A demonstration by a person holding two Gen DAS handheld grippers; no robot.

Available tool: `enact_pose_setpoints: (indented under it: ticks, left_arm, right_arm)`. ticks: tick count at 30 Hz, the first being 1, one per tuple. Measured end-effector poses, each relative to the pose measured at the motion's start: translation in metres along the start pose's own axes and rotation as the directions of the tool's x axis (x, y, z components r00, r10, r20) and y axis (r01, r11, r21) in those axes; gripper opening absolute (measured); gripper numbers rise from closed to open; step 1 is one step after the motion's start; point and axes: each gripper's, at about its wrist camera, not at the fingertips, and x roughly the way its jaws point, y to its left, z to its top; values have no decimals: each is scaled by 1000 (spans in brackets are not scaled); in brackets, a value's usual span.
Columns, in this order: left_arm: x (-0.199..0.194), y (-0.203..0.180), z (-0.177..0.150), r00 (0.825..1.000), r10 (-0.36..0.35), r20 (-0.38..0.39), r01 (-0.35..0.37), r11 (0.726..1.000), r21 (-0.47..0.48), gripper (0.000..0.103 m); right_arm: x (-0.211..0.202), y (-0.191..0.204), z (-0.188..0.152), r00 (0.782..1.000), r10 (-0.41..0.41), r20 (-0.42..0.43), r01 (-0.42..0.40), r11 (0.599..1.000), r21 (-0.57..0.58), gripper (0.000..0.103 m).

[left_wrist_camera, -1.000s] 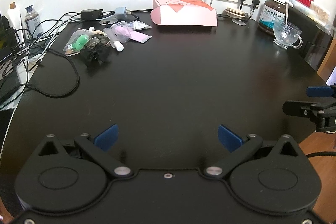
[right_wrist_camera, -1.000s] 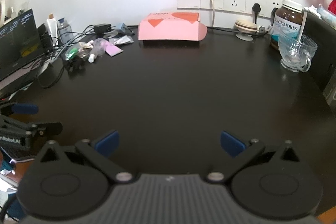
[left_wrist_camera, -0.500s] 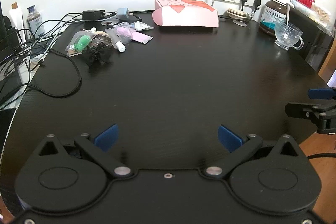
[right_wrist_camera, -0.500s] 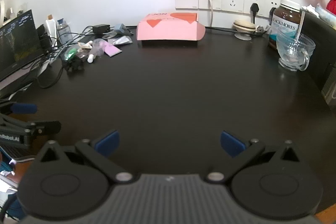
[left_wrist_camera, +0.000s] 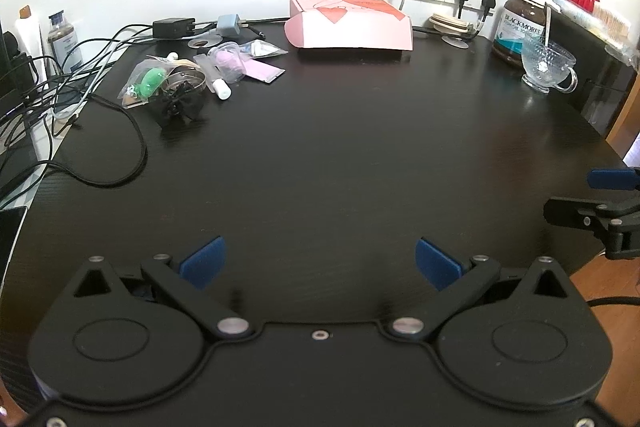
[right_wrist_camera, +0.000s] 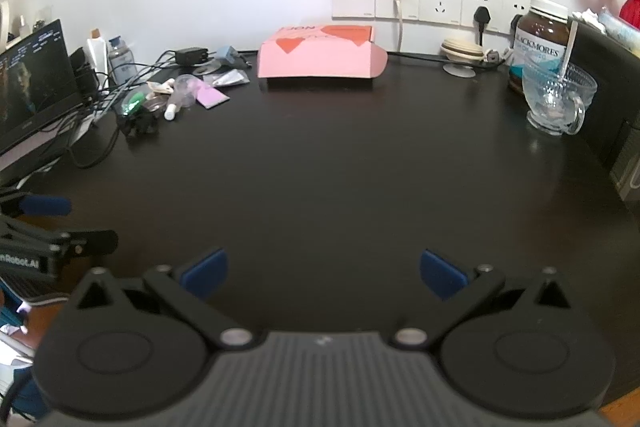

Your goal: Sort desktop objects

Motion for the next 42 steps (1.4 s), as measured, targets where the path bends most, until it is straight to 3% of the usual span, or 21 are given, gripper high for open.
enact_pose_setpoints:
  ticks: [11, 21, 34, 42]
  left_arm:
    - [5, -9, 21, 1000, 30, -2, -30, 1000, 7, 103]
    - [9, -13, 31, 1000, 13, 5, -13, 1000, 20, 103]
    - [13, -8, 35, 996, -81, 31, 77, 993, 94, 103]
    - [17, 3, 42, 991, -109, 71, 105, 993, 60, 103]
  right_arm:
    - [-6, -7, 12, 1000, -12, 14, 13, 1000, -16, 102]
    - [-10, -14, 15, 999, -30, 20, 30, 1000, -5, 102]
    - [-17, -15, 20, 997, -65, 46, 65, 998, 14, 102]
    - [-11, -16, 22, 994, -96, 49, 96, 995, 2, 102]
